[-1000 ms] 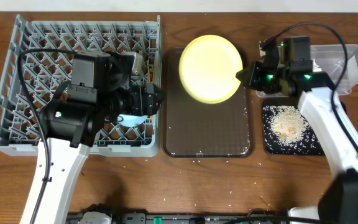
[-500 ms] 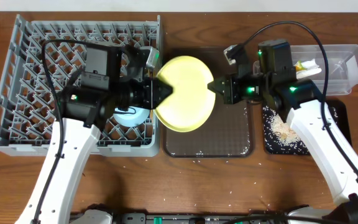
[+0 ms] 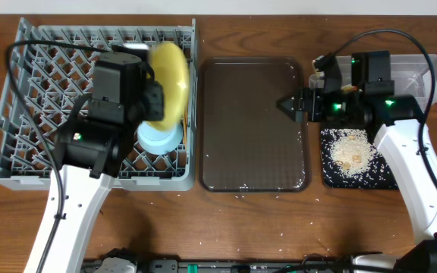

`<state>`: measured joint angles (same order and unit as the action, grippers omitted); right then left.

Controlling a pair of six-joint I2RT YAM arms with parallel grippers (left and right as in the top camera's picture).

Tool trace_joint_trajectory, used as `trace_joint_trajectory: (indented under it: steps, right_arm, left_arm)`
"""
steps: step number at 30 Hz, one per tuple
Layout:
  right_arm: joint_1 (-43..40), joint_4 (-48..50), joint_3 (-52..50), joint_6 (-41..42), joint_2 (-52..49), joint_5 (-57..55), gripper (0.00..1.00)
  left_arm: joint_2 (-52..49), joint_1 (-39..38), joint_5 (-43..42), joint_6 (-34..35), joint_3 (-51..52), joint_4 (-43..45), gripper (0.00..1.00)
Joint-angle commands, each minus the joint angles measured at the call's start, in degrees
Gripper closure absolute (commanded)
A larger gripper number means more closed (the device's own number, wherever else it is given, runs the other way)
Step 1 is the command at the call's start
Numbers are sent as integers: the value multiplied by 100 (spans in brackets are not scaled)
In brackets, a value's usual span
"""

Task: Sort waste into correct bins and load items into the dishwasher
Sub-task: 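Carry yellow plate with left gripper over the rack, then insert yellow plate upright into rack slots and release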

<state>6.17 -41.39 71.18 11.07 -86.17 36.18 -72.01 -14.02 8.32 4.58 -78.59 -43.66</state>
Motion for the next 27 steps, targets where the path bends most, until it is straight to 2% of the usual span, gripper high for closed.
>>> trace_joint_trajectory:
  steps: [1,5,9,15,22,25,27]
  right_arm:
    - [-15,-46,28,-22,118,-48,5]
    - [2,-46,28,-20,118,-195,2]
    - [13,-90,28,-22,118,-192,1]
    - [13,-127,28,-20,118,-297,1]
    - [13,-138,28,-22,118,-297,1]
    - [13,-140,28,-24,118,-299,1]
    - [13,-142,28,-22,118,-299,1]
  left_arm:
    - [-319,11,2590,-664,-173,352,93]
    - [-935,11,2811,-1086,-173,868,92]
    - [-1714,11,3141,-1113,-173,1554,93]
    - [-2535,11,3132,-1381,-173,2610,93]
    - [-3060,140,2789,-1375,-173,3174,92]
    - [-3097,223,2258,-1349,-140,3156,92]
    - [-3112,286,2188,-1130,-133,3156,92]
